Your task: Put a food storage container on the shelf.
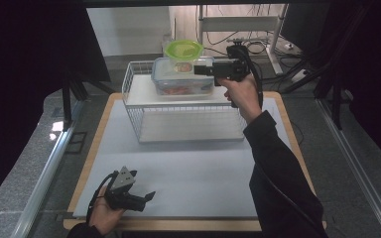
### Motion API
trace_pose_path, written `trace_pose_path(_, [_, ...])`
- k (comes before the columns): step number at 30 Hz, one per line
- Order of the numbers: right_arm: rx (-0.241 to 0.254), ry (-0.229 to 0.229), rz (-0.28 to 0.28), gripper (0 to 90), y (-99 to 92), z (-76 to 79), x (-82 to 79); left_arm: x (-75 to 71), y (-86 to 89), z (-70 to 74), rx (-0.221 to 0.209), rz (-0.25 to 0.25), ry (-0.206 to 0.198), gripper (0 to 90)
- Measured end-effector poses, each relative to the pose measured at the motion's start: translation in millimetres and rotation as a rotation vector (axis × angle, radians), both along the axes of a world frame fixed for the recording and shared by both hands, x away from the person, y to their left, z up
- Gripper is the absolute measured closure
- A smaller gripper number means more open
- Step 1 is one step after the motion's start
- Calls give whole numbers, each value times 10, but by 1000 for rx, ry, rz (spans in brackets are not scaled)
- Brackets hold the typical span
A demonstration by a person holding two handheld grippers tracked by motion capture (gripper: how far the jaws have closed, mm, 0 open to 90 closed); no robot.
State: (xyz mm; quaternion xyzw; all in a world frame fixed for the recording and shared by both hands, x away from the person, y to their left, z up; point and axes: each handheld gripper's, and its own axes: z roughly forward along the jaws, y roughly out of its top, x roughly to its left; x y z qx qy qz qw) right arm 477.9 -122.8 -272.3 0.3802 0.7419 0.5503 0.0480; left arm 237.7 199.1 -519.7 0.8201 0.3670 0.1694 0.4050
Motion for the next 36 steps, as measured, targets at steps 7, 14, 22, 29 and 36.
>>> trace_pose_path(7, [-41,-50,26,62,-197,-273,-296,-1,11,10,-23,-7,2,31])
trace_pose_path(14, [-98,-102,36,54,-376,-571,-594,-7,2,3,-7,-8,-12,29])
trace_pose_path(22, [-144,-141,46,48,-533,-903,-890,-15,-17,-4,14,-10,-22,27])
trace_pose_path(29, [-177,-156,55,40,-651,-1181,-1093,-18,-22,-6,22,-11,-27,26])
trace_pose_path(36, [-212,-157,54,39,-748,-1468,-1284,-22,-28,-8,32,-12,-30,26])
